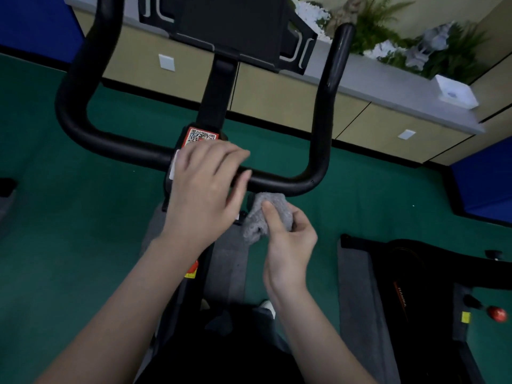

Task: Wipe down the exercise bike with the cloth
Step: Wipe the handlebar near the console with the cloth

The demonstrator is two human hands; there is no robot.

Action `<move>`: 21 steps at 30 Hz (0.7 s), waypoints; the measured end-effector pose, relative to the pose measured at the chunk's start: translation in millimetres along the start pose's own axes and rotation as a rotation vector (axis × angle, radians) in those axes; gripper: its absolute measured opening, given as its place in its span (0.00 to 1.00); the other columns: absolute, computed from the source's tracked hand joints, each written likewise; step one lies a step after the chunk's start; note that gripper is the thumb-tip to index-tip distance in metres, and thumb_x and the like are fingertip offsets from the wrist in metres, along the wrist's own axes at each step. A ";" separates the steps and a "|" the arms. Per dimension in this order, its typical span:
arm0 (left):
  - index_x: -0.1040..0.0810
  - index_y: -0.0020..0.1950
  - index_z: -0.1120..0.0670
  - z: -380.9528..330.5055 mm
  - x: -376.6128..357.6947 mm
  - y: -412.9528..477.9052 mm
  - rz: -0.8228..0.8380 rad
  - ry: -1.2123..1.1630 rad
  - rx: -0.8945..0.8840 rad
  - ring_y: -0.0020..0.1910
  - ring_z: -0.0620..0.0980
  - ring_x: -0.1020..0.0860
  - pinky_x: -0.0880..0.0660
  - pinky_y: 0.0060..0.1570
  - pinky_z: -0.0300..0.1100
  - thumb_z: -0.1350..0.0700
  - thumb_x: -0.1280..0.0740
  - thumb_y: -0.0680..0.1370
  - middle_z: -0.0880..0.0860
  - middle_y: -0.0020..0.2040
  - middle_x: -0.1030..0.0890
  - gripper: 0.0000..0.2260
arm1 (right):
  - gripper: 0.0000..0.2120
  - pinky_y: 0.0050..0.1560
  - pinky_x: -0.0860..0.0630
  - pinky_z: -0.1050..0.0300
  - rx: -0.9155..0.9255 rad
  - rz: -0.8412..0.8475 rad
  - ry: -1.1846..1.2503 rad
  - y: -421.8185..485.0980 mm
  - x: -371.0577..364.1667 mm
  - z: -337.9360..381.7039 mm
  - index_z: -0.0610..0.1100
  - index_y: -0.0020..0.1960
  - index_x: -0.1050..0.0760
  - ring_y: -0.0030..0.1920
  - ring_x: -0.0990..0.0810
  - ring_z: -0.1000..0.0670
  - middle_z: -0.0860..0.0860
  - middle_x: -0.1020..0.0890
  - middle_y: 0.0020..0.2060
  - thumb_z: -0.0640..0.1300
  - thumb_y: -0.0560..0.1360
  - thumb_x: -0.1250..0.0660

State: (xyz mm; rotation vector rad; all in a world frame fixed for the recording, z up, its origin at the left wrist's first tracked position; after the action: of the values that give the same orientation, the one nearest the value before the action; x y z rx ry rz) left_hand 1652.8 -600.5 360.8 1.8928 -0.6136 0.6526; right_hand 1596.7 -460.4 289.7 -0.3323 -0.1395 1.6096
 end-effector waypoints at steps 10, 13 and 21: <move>0.18 0.50 0.52 -9.5 -16.5 1.6 0.079 0.069 -0.048 0.49 0.53 0.23 0.37 0.59 0.48 0.45 0.32 0.75 0.48 0.47 0.19 0.12 | 0.07 0.49 0.23 0.62 0.312 -0.089 -0.236 4.7 18.9 36.3 0.46 0.46 0.21 0.44 0.19 0.56 0.51 0.17 0.43 0.36 0.72 0.28; 0.18 0.50 0.52 -8.7 -17.5 0.9 0.077 0.065 -0.044 0.49 0.52 0.23 0.37 0.60 0.47 0.46 0.31 0.75 0.48 0.48 0.19 0.11 | 0.06 0.46 0.25 0.65 0.416 -0.146 -0.258 11.1 35.8 53.4 0.42 0.47 0.21 0.42 0.21 0.58 0.52 0.18 0.42 0.36 0.71 0.29; 0.19 0.51 0.51 -7.3 -19.8 -0.1 0.078 0.059 -0.027 0.50 0.53 0.23 0.37 0.60 0.47 0.46 0.31 0.74 0.48 0.48 0.20 0.11 | 0.09 0.54 0.28 0.64 0.848 -0.028 -0.618 22.3 15.7 83.8 0.37 0.50 0.20 0.50 0.22 0.44 0.53 0.22 0.47 0.30 0.71 0.30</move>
State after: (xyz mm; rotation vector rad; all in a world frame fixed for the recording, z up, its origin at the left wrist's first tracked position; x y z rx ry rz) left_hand 1637.3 -591.3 349.9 1.8258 -0.6573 0.7439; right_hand 1550.0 -437.1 360.7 0.8195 0.0776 1.5514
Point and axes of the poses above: each hand's wrist, its own y-axis towards the middle knuckle, its own x-axis out of the back of the hand, z = x × y, the point moved 6 cm from there along y, towards the middle knuckle
